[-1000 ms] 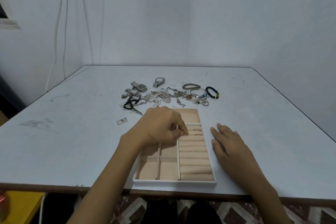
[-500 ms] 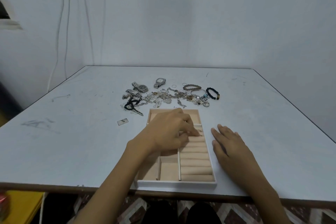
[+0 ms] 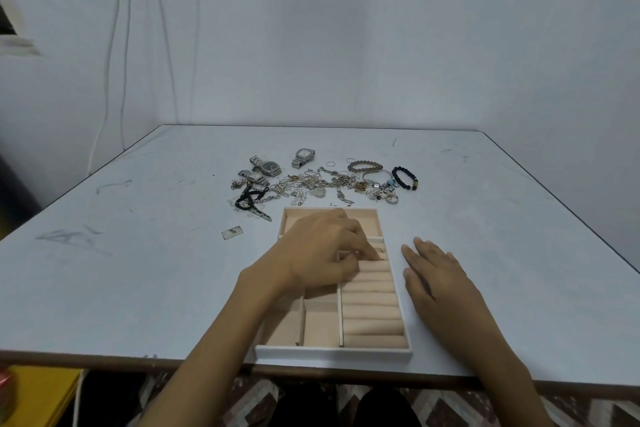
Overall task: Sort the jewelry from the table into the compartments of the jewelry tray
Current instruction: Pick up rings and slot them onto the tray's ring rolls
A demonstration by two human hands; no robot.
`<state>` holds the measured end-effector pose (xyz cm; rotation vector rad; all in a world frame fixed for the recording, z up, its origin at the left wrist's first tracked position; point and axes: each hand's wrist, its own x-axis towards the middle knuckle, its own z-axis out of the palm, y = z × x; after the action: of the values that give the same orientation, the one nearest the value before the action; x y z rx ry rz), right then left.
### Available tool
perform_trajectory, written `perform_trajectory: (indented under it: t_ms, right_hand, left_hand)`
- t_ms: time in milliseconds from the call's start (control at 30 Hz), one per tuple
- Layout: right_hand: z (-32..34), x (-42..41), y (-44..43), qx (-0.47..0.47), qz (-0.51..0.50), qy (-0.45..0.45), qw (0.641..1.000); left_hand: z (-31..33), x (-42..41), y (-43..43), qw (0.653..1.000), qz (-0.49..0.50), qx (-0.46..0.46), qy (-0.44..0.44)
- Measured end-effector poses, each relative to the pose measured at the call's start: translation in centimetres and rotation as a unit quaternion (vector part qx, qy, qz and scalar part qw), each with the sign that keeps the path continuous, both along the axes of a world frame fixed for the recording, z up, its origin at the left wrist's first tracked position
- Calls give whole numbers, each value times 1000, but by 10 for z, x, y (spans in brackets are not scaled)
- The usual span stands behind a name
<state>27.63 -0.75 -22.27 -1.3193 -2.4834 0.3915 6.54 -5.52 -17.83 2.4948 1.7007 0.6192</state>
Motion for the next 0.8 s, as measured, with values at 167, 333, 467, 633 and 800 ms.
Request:
perform_trajectory:
  t_ms: [167,333,467,633,800]
  right_hand:
    - [0,0,-1,7,1,3,1000]
    - [22,3,9,0,-10,9,1000]
    - [61,-16,63,-54,-19,11,998]
    - [67,-85,131,-40,-18,78,996]
    - [42,-124,158,13,-54,59,997]
  left_hand:
    - [-1,-26,6,981,42,36,-184]
    - [-1,-65,30,915,176,75,-356]
    - [-6,-87,56,906,272,50,-321]
    - [5,-82,99,947,282,-2,-155]
    - [11,-64,143,960,278,-27,-8]
